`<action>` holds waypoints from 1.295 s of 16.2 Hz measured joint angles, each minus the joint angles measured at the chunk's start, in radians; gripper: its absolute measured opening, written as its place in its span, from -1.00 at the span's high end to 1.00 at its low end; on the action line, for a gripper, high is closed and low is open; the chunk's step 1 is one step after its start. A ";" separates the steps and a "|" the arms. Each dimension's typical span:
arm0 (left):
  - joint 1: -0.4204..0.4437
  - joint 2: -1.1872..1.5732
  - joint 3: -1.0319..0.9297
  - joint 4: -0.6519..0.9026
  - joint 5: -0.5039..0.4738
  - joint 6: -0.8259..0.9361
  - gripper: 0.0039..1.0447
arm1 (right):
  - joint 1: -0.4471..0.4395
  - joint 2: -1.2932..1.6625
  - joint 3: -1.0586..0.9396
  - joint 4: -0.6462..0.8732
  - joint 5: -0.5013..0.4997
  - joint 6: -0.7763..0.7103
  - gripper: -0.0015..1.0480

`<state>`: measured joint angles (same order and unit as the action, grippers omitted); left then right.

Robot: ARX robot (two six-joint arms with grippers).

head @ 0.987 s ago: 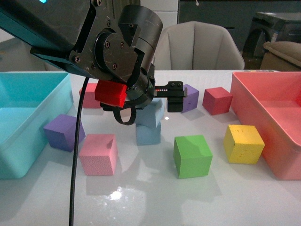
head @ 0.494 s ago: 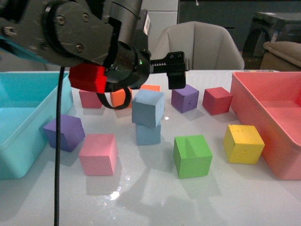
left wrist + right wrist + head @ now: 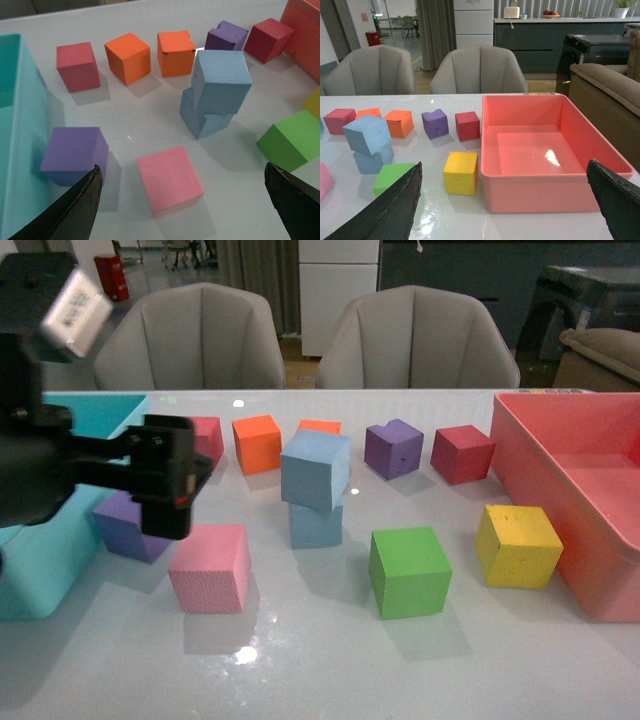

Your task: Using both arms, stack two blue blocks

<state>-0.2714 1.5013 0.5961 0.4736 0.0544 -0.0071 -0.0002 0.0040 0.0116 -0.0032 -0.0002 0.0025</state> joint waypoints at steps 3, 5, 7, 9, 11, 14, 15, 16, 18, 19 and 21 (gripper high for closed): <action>0.099 -0.224 -0.169 -0.071 0.034 0.043 -0.88 | 0.000 0.000 0.000 0.000 0.000 0.000 -0.88; 0.140 -0.346 -0.311 0.228 -0.109 0.030 -0.60 | 0.000 0.000 0.000 0.000 0.000 0.000 -0.88; 0.240 -0.677 -0.454 0.115 -0.081 0.014 -0.08 | 0.000 0.000 0.000 0.000 0.000 0.000 -0.88; 0.274 -0.867 -0.478 0.057 -0.060 0.011 0.41 | 0.000 0.000 0.000 0.000 0.000 0.000 -0.88; 0.270 -0.927 -0.513 0.012 -0.054 0.011 0.86 | 0.000 0.000 0.000 0.000 0.000 0.000 -0.88; 0.271 -1.081 -0.566 -0.071 -0.055 0.008 0.97 | 0.000 0.000 0.000 0.000 0.000 0.000 -0.88; 0.271 -1.100 -0.586 -0.089 -0.055 0.008 0.97 | 0.000 0.000 0.000 0.000 0.000 0.000 -0.88; 0.271 -1.123 -0.586 -0.102 -0.055 0.008 0.97 | 0.000 0.000 0.000 0.000 0.000 0.000 -0.88; 0.271 -1.185 -0.586 -0.147 -0.055 0.008 0.97 | 0.000 0.000 0.000 0.000 0.000 0.000 -0.88; 0.271 -1.210 -0.586 -0.183 -0.055 0.008 0.97 | 0.000 0.000 0.000 0.000 0.000 0.000 -0.88; 0.271 -1.252 -0.586 -0.221 -0.055 0.008 0.97 | 0.000 0.000 0.000 0.000 0.000 0.000 -0.88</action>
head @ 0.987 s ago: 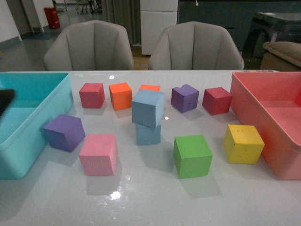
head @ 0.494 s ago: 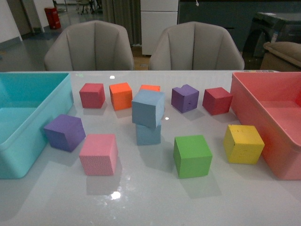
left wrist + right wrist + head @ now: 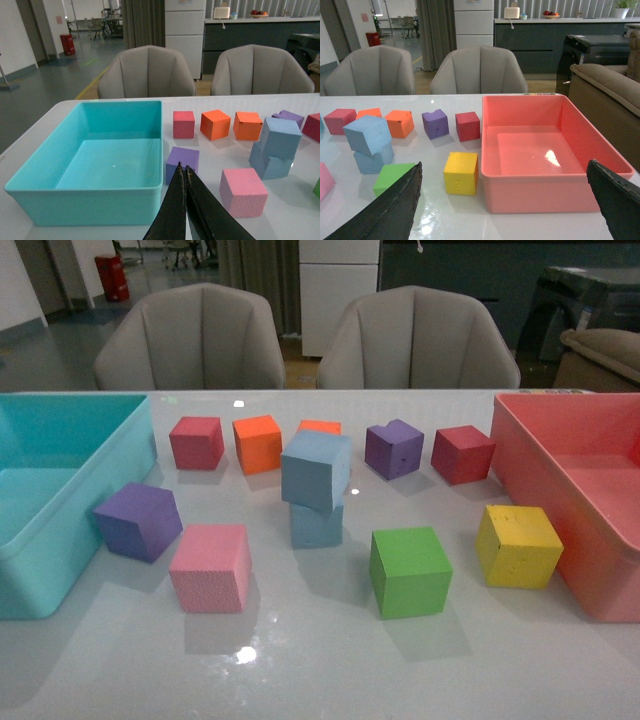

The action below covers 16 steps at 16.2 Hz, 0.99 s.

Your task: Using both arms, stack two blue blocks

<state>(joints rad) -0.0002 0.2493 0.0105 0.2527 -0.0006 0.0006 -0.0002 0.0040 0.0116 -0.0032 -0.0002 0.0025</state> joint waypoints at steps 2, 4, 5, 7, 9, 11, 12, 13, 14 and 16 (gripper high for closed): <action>0.000 -0.037 0.000 -0.038 0.000 0.000 0.97 | 0.000 0.000 0.000 0.000 0.000 0.000 -0.88; 0.000 -0.060 0.000 -0.065 0.000 0.000 0.97 | 0.000 0.000 0.000 0.000 0.000 0.000 -0.88; 0.000 -0.072 0.000 -0.075 0.000 0.000 0.97 | 0.000 0.000 0.000 0.000 0.000 0.000 -0.88; 0.000 -0.143 0.003 -0.182 0.000 0.000 0.97 | 0.000 0.000 0.000 0.000 0.000 0.000 -0.88; 0.000 -0.244 0.001 -0.237 0.001 0.000 0.97 | 0.000 0.000 0.000 0.000 0.000 0.000 -0.88; 0.000 -0.243 0.001 -0.262 0.000 0.000 0.97 | 0.000 0.000 0.000 0.000 0.000 0.000 -0.88; 0.000 -0.243 0.001 -0.261 0.001 0.000 0.97 | 0.000 0.000 0.000 0.000 0.000 0.000 -0.88; 0.000 -0.243 0.001 -0.253 0.000 0.000 0.97 | 0.000 0.000 0.000 -0.001 0.000 0.000 -0.88; 0.000 -0.243 0.001 -0.256 0.000 0.000 0.97 | 0.000 0.000 0.000 0.000 0.000 0.000 -0.88; 0.000 -0.243 0.001 -0.256 0.000 0.000 0.97 | 0.000 0.000 0.000 0.000 0.000 0.000 -0.88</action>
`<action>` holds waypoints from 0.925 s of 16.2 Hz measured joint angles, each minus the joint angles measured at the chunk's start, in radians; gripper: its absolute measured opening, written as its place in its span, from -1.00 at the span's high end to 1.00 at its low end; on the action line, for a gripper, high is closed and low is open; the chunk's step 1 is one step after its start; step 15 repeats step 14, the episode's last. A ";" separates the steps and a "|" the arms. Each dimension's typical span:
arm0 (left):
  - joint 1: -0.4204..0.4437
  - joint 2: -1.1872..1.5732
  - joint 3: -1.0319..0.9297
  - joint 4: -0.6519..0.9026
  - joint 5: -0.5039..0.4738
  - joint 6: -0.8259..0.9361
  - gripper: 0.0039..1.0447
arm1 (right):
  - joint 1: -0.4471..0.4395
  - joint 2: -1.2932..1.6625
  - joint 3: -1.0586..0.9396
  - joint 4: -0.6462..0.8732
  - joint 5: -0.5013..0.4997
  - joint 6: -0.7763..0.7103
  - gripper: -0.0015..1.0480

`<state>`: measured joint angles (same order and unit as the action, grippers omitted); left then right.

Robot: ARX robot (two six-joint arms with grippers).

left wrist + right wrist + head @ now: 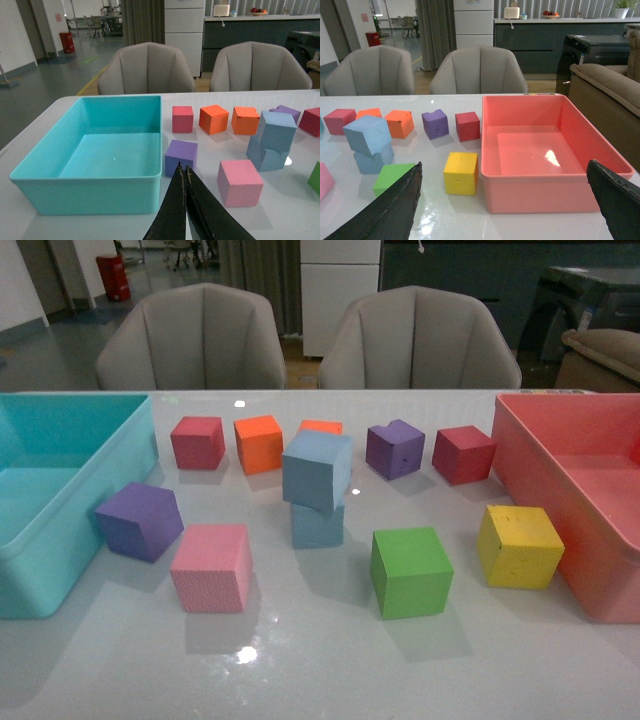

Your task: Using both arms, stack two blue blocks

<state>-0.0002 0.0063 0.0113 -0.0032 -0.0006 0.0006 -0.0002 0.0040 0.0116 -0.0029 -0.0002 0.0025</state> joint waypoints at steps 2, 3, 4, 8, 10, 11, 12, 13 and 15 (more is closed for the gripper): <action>0.000 0.000 0.000 0.000 0.000 0.000 0.97 | 0.000 0.000 0.000 -0.001 0.000 0.000 -0.88; 0.000 0.000 0.000 0.000 0.000 0.000 0.85 | 0.000 0.000 0.000 0.000 0.000 0.000 -0.88; 0.000 0.000 0.000 0.000 0.000 0.000 0.22 | 0.000 0.000 0.000 0.000 0.000 0.000 -0.88; 0.000 0.000 0.000 0.000 0.000 0.000 -0.88 | 0.000 0.000 0.000 0.000 0.000 0.000 -0.88; 0.000 0.000 0.000 0.000 0.000 0.000 -0.88 | 0.000 0.000 0.000 0.000 0.000 0.000 -0.88; 0.000 0.000 0.000 0.000 0.000 0.000 -0.88 | 0.000 0.000 0.000 0.000 0.000 0.000 -0.88; 0.000 0.000 0.000 0.000 0.000 0.000 -0.88 | 0.000 0.000 0.000 -0.001 0.000 0.000 -0.88; 0.000 0.000 0.000 0.000 0.000 0.000 -0.88 | 0.000 0.000 0.000 0.000 0.000 0.000 -0.88; 0.000 0.000 0.000 0.000 0.000 0.000 -0.88 | 0.000 0.000 0.000 0.000 0.000 0.000 -0.88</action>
